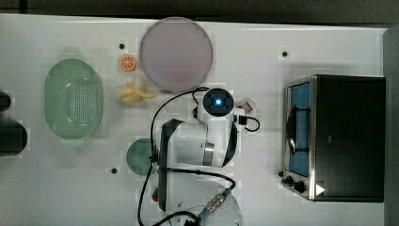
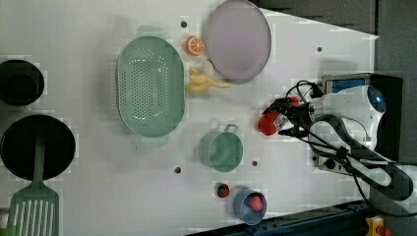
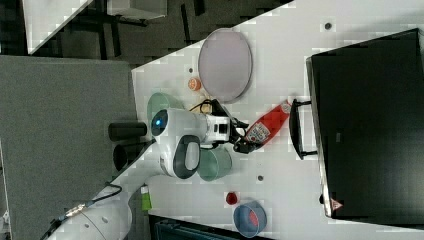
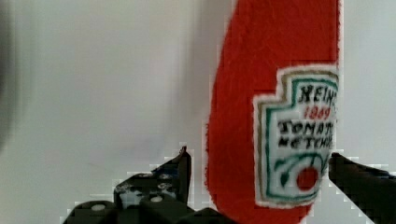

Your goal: Pick Ketchup from oven and place it on table.

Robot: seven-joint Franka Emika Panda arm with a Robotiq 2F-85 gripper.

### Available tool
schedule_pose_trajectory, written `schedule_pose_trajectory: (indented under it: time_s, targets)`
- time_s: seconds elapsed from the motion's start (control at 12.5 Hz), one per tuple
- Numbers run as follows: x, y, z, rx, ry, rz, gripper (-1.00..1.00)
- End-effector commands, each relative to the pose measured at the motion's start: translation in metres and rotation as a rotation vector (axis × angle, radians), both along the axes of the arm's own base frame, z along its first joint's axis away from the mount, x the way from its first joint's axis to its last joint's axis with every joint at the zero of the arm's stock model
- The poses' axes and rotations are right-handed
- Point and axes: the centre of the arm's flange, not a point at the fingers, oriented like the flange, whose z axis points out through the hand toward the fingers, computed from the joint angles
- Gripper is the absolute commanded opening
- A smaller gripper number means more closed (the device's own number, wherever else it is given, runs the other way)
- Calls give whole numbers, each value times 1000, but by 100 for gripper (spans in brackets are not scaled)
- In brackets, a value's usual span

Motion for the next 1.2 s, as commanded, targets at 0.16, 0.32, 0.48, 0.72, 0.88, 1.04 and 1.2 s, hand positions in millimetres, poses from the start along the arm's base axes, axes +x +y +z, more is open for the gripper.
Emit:
schedule_pose_trajectory:
  time_s: [0.16,0.32,0.48,0.72,0.88,1.04,1.2]
  targets:
    - [43,6,105,19,-162,-4,100]
    - [56,7,168,35,-209,-1,100]
    - [63,9,232,51,-228,6,100]
    - [72,8,317,57,-266,18,100]
    - [76,12,355,60,-276,29,100]
    - [72,12,382,64,-227,34,100]
    - [67,12,404,66,-195,36,100]
